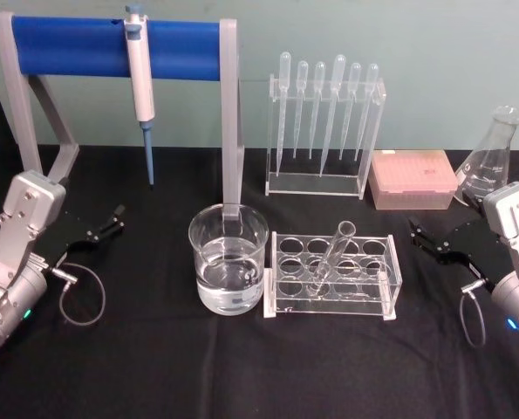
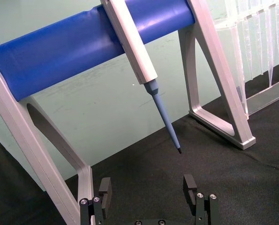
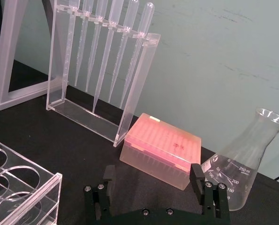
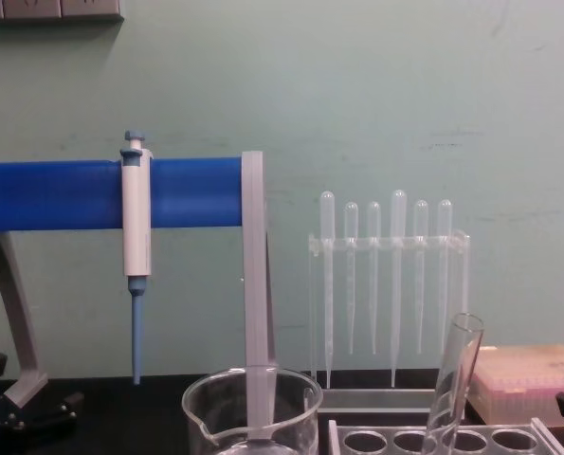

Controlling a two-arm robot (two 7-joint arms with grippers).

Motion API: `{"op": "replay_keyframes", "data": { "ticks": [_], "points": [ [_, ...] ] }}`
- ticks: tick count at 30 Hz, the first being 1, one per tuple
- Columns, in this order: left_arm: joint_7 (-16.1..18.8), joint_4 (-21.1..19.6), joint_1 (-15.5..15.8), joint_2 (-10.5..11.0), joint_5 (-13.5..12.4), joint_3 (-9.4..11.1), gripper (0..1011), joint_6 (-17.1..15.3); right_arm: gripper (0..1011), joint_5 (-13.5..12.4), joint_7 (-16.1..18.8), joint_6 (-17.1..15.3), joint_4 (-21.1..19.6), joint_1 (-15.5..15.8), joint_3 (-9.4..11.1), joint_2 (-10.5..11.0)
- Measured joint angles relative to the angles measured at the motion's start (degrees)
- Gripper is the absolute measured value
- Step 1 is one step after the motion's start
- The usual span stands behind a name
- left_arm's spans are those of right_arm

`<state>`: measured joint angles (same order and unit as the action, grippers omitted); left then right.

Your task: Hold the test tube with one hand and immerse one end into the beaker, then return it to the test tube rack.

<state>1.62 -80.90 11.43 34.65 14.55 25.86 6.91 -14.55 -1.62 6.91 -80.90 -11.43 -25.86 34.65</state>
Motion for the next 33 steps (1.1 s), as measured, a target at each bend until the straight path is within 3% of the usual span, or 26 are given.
{"op": "replay_keyframes", "data": {
  "ticks": [33],
  "points": [
    [0.00, 0.00, 0.00, 0.00, 0.00, 0.00, 1000, 0.00, 1002, 0.00, 0.00, 0.00, 0.00, 0.00, 0.00, 0.00]
  ]
}}
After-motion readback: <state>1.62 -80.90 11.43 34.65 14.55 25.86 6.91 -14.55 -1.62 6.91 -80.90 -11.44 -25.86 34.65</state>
